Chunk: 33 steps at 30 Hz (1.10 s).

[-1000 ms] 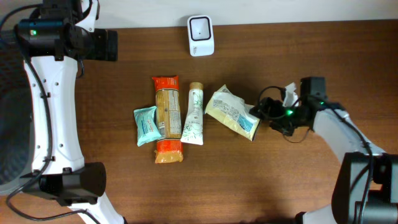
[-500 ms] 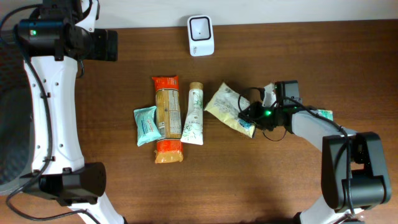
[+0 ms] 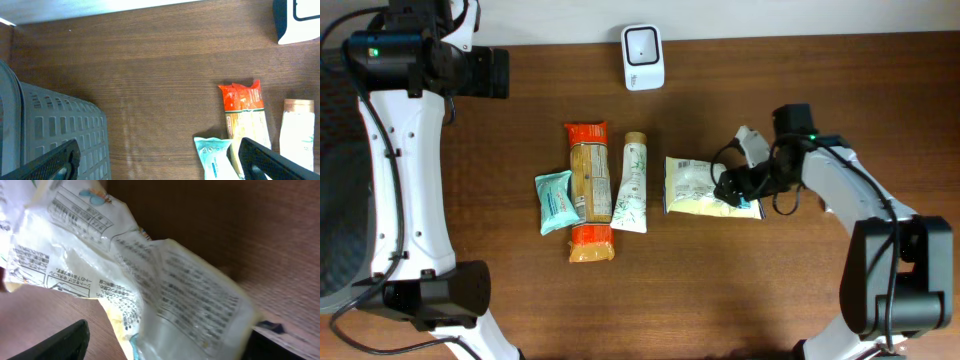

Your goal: Scan the item barcode

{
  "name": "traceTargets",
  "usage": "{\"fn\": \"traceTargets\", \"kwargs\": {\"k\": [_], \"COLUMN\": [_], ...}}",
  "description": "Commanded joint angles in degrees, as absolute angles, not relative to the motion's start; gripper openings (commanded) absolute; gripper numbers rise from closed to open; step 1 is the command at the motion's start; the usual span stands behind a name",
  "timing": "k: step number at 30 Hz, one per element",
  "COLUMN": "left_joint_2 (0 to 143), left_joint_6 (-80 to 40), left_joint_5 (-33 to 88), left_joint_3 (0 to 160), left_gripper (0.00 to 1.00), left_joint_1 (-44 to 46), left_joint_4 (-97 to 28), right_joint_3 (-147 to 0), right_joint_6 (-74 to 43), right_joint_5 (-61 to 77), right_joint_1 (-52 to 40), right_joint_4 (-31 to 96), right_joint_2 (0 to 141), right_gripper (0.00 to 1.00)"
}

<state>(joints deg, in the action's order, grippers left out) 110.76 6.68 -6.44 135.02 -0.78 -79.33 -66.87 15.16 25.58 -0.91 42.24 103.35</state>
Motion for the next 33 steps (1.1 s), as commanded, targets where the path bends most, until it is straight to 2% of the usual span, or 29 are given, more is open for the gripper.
{"fn": "traceTargets", "kwargs": {"k": [1,2,7,8,10,12,15,16,20,25,29,33], "left_joint_2": [109.43,109.43,109.43,109.43,109.43,109.43,109.43,109.43,109.43,109.43,109.43,109.43], "left_joint_6": [7.60,7.60,7.60,7.60,7.60,7.60,7.60,7.60,7.60,7.60,7.60,7.60], "left_joint_5": [-6.28,-6.28,-6.31,-6.31,-6.31,-6.31,-6.28,-6.31,-6.28,-6.28,-6.31,-6.28], "left_joint_3": [135.37,135.37,135.37,135.37,135.37,135.37,135.37,135.37,135.37,135.37,135.37,135.37], "left_gripper": [0.99,0.99,0.99,0.99,0.99,0.99,0.99,0.99,0.99,0.99,0.99,0.99], "left_joint_1": [-0.82,-0.82,-0.82,-0.82,-0.82,-0.82,-0.82,-0.82,-0.82,-0.82,-0.82,-0.82], "left_joint_4": [-79.20,-79.20,-79.20,-79.20,-79.20,-79.20,-79.20,-79.20,-79.20,-79.18,-79.20,-79.20], "right_joint_3": [-67.92,-67.90,-67.79,-67.79,-67.81,-68.47,-69.30,-70.17,-73.58,-74.39,-74.39,-74.37], "right_joint_6": [8.40,5.26,5.06,5.04,5.02,5.02,5.04,5.08,14.85,28.42,28.73,28.69], "right_joint_5": [33.80,35.38,45.91,46.37,46.92,51.90,55.18,55.35,55.57,54.76,42.22,41.32], "right_joint_1": [3.14,3.99,2.59,2.31,2.68,5.10,8.56,9.65,10.46,5.15,-1.98,-3.09], "right_joint_4": [40.73,39.72,38.33,37.78,35.79,34.00,35.00,36.77,45.98,50.92,45.67,44.58], "right_joint_2": [104.01,105.45,115.28,116.86,117.75,117.69,117.67,117.38,109.80,92.27,79.75,78.13], "right_gripper": [0.89,0.88,0.87,0.83,0.68,0.60,0.09,0.04,0.04,0.04,0.04,0.04]}}
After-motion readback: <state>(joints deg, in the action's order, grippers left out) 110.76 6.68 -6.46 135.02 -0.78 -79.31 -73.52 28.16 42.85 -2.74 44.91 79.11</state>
